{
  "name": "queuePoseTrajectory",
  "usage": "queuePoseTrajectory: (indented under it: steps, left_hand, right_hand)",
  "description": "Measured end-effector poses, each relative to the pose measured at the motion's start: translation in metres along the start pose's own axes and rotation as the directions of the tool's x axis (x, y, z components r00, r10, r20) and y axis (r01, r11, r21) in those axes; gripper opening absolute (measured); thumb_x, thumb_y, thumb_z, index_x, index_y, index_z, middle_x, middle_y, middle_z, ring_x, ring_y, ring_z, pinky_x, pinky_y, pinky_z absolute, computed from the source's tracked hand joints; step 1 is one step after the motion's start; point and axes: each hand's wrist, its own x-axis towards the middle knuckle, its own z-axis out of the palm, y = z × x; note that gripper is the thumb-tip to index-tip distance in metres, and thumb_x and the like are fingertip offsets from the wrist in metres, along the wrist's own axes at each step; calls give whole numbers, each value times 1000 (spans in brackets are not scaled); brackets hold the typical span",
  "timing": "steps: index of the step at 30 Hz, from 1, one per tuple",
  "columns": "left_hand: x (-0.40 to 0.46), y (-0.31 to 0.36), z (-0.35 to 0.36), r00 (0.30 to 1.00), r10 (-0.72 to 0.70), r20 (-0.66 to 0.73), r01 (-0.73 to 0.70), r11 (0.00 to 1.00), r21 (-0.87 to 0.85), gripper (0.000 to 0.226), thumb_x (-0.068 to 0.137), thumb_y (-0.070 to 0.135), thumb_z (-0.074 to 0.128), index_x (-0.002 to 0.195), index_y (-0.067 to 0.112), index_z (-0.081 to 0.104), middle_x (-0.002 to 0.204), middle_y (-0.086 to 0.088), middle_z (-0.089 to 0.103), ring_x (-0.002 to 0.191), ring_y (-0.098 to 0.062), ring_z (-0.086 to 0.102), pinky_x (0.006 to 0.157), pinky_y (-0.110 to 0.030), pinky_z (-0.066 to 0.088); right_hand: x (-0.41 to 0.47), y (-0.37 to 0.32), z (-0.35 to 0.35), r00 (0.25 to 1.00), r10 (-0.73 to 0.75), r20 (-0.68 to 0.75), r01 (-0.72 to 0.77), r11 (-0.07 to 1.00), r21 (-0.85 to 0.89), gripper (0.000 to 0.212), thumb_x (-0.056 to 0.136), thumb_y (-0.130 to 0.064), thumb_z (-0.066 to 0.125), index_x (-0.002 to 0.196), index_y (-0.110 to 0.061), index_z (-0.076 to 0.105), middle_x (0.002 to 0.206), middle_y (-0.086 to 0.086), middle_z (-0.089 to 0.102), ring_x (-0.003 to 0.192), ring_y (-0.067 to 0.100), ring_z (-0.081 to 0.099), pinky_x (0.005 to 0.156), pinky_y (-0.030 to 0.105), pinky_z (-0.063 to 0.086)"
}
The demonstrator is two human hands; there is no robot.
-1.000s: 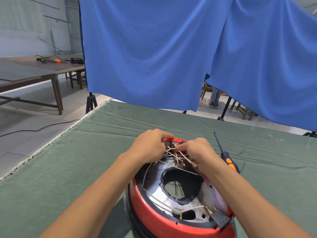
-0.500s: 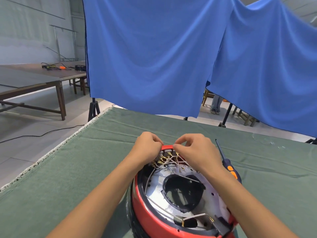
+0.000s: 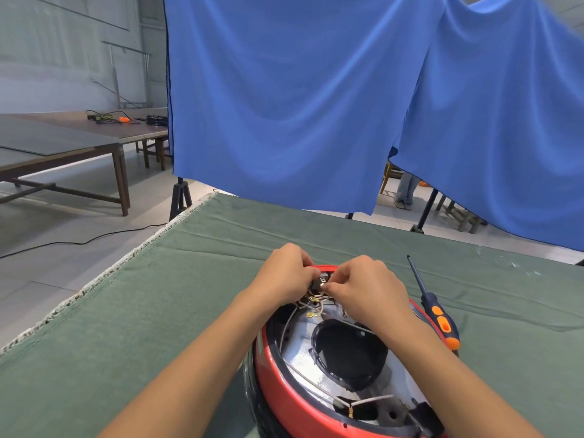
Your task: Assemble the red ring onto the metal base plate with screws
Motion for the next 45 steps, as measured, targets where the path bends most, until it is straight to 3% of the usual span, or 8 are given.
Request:
queuePoseTrajectory:
  steps: [5, 14, 21, 33, 39, 45]
  left_hand:
    - [1, 0, -1, 1000, 16, -16, -16, 1000, 7, 16, 90, 25, 64, 88, 13, 74, 74, -4, 65, 70, -18, 58, 65, -25, 41]
    - [-1, 1, -1, 999, 18, -31, -17, 999, 31, 19, 91, 27, 62, 94, 11, 73, 90, -8, 71, 86, -22, 63, 72, -28, 45]
    - [-2, 1, -1, 999, 19, -35, -17, 999, 45, 19, 92, 27, 61, 93, 12, 73, 90, -8, 72, 88, -23, 63, 73, -30, 47]
    - [-2, 3, -3, 1000, -1, -21, 2, 999, 41, 21, 85, 11, 56, 90, 11, 76, 89, -9, 73, 90, -24, 65, 78, -35, 53]
    - [-2, 1, -2, 1000, -5, -20, 5, 1000, -5, 18, 87, 13, 58, 86, 10, 76, 79, -10, 72, 81, -25, 66, 67, -30, 49]
    - [-1, 0, -1, 1000, 1, -30, -1, 1000, -3, 18, 86, 13, 59, 86, 10, 76, 81, -10, 72, 82, -24, 66, 68, -29, 49]
  right_hand:
    - [-4, -1, 3, 997, -37, -68, 33, 998, -49, 19, 86, -35, 60, 78, -24, 73, 68, -4, 64, 62, 17, 54, 51, 22, 32]
    - [-6, -5, 7, 991, -32, -126, 22, 996, -82, 20, 86, -31, 55, 82, -18, 70, 79, 5, 67, 71, 28, 55, 59, 28, 38]
    - [-9, -7, 11, 987, -80, -142, 58, 987, -152, 23, 91, -32, 49, 93, -18, 67, 92, 7, 68, 86, 30, 61, 63, 29, 38]
    - [-6, -13, 16, 986, -33, -162, 6, 987, -163, 23, 92, -32, 47, 90, -16, 64, 92, 6, 67, 87, 32, 61, 62, 31, 34]
    - [-10, -6, 13, 991, -47, -126, 29, 990, -139, 22, 91, -32, 48, 95, -20, 67, 94, 5, 68, 89, 29, 62, 65, 31, 41]
    - [-13, -8, 14, 989, -67, -133, 44, 984, -170, 22, 94, -31, 48, 96, -16, 64, 96, 7, 68, 90, 31, 61, 64, 31, 36]
